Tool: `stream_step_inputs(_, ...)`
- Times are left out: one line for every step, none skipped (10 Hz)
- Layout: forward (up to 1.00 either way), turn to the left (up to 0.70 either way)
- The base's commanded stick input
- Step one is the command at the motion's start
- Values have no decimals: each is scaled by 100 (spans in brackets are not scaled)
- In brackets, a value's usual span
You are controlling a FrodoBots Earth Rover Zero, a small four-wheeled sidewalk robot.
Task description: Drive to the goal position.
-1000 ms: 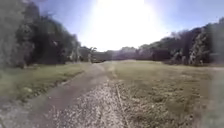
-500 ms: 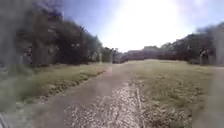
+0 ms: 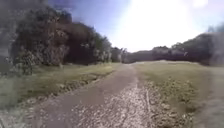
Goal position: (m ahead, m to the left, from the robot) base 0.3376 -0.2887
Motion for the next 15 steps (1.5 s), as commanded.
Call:
stream_step_inputs(30,0)
stream_step_inputs(30,0)
stream_step_inputs(30,0)
stream_step_inputs(30,0)
stream_step_inputs(30,0)
stream_step_inputs(30,0)
stream_step_inputs(30,0)
stream_step_inputs(30,0)
stream_step_inputs(30,0)
stream_step_inputs(30,-13)
stream_step_inputs(30,-53)
stream_step_inputs(30,-60)
stream_step_inputs(30,-60)
stream_step_inputs(30,-60)
stream_step_inputs(30,-60)
